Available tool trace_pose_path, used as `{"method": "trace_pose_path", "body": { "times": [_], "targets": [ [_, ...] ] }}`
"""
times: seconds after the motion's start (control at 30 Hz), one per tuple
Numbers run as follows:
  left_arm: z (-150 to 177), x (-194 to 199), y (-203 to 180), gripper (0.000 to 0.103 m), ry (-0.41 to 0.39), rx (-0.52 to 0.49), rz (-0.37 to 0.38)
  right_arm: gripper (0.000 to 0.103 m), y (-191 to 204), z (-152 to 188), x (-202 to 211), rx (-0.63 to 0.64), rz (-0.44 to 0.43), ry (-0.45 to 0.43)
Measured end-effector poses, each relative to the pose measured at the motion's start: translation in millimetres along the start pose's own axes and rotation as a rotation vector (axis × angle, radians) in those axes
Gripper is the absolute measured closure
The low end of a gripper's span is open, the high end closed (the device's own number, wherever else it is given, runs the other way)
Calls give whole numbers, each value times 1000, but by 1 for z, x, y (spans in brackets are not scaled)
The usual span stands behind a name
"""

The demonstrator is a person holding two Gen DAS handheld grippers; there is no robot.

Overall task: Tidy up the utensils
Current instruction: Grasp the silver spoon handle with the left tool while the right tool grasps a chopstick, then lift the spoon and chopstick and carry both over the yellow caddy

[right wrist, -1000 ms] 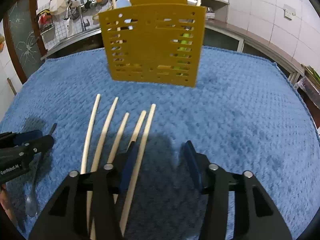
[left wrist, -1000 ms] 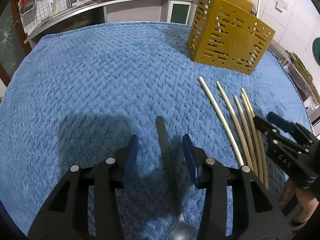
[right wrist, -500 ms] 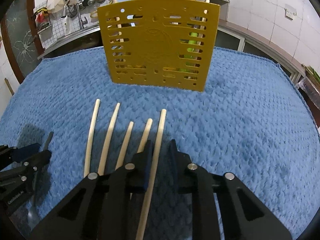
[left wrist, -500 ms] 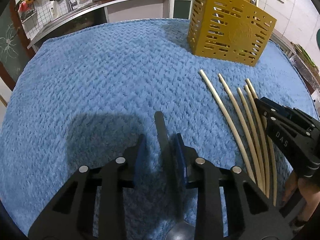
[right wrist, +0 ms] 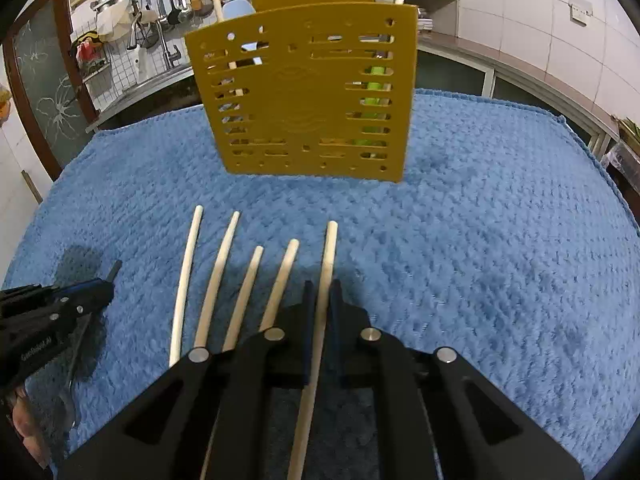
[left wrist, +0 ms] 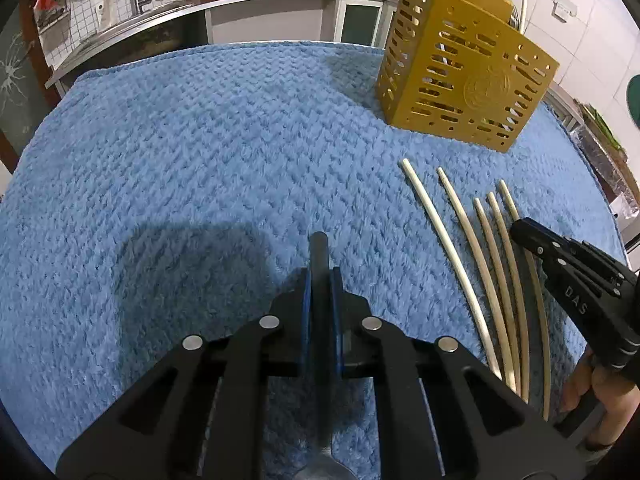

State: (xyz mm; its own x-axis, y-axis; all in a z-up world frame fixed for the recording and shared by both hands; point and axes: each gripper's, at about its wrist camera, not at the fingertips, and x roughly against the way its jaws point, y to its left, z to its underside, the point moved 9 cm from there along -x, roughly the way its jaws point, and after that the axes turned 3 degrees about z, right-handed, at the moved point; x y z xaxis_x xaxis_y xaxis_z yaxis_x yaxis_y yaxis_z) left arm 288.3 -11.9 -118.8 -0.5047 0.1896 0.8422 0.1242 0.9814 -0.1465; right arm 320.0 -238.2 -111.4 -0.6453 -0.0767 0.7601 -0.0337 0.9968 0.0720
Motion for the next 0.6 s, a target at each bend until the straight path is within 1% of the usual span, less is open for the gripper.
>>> {"method": "trace_pose_path", "body": {
  "times": [0.17,0.27,0.47,0.6],
  "targets": [
    [-1,4,5,95,7,34,44,96,-11,-1,4,-26,-1,-7],
    [-2,8,4,95,-3,37,56,96,-16,0,5,-40,-5,-8],
    [-5,15,3,95,-25,33,57,96,-20,1,6,-50,-20,-11],
    [-8,20,5,95,-45,29,53,96,-20,-1,11,-53,-33,-28]
  ]
}}
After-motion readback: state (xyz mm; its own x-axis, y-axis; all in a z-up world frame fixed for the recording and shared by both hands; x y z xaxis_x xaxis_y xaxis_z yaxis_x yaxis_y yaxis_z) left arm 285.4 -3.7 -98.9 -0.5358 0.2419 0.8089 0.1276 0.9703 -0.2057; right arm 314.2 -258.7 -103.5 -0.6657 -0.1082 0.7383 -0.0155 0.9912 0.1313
